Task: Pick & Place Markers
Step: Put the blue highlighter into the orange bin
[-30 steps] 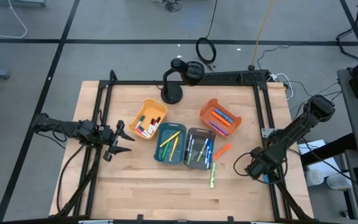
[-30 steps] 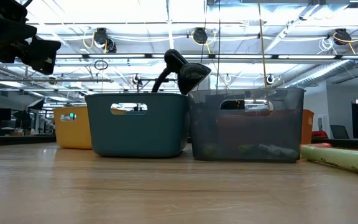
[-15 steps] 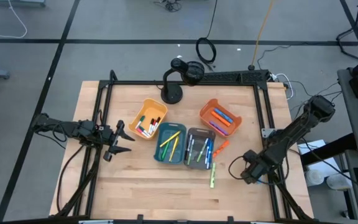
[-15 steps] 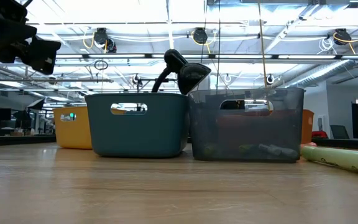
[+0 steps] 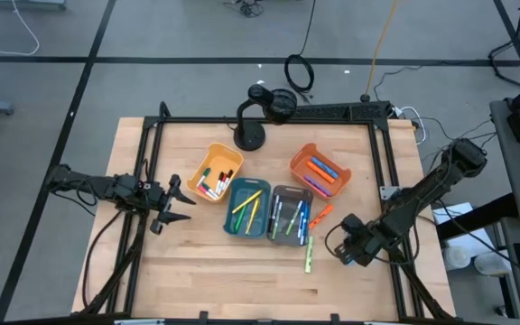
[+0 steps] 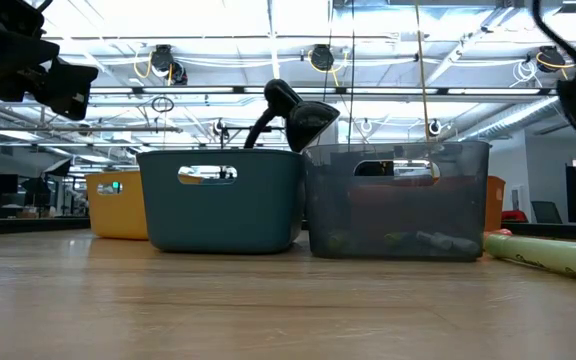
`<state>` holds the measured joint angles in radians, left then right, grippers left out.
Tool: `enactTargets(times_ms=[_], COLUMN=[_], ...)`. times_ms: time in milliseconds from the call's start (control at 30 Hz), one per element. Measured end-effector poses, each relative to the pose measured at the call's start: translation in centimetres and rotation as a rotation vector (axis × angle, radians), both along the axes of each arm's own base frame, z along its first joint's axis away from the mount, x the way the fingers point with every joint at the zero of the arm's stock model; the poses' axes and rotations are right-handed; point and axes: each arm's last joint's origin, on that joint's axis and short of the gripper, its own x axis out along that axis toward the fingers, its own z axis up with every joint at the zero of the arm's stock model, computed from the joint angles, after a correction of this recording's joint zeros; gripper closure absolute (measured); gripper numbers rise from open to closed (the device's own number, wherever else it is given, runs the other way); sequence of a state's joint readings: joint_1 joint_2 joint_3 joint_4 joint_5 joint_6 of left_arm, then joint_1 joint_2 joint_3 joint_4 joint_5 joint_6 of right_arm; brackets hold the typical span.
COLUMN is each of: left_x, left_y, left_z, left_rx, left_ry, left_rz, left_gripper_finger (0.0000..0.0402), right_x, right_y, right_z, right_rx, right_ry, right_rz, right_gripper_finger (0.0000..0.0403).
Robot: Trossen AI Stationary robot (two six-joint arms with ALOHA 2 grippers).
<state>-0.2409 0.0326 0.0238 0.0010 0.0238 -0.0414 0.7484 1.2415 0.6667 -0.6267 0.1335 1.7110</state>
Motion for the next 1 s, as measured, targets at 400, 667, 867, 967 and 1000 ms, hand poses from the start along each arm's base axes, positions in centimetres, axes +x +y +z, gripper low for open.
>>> enactTargets(times_ms=[400,667,867,967,1000], left_x=[0.0,0.0,0.0,0.0,0.0], left_y=[0.0,0.0,0.0,0.0,0.0], left_z=[0.0,0.0,0.0,0.0,0.0], left_rx=[0.0,0.0,0.0,0.0,0.0], left_ry=[-0.001,-0.001,-0.001,-0.001,-0.001], left_rz=[0.0,0.0,0.0,0.0,0.0], left_gripper_finger=[0.0188,0.0188,0.0188,0.0188,0.0188], right_x=[0.7,0.5,0.5,0.0,-0.2], right_y=[-1.1,-1.9,-2.4,-2.6,-2.7], right_z=[-0.6,-0.3,0.0,0.0,-0.1], right_rx=[0.032,0.162,0.255,0.282,0.288], right_ry=[0.006,0.137,0.198,0.276,0.313], right_rz=[0.053,0.042,0.007,-0.005,-0.017], right_gripper_finger=[0.0227,0.0233,0.0241,0.0243,0.0243])
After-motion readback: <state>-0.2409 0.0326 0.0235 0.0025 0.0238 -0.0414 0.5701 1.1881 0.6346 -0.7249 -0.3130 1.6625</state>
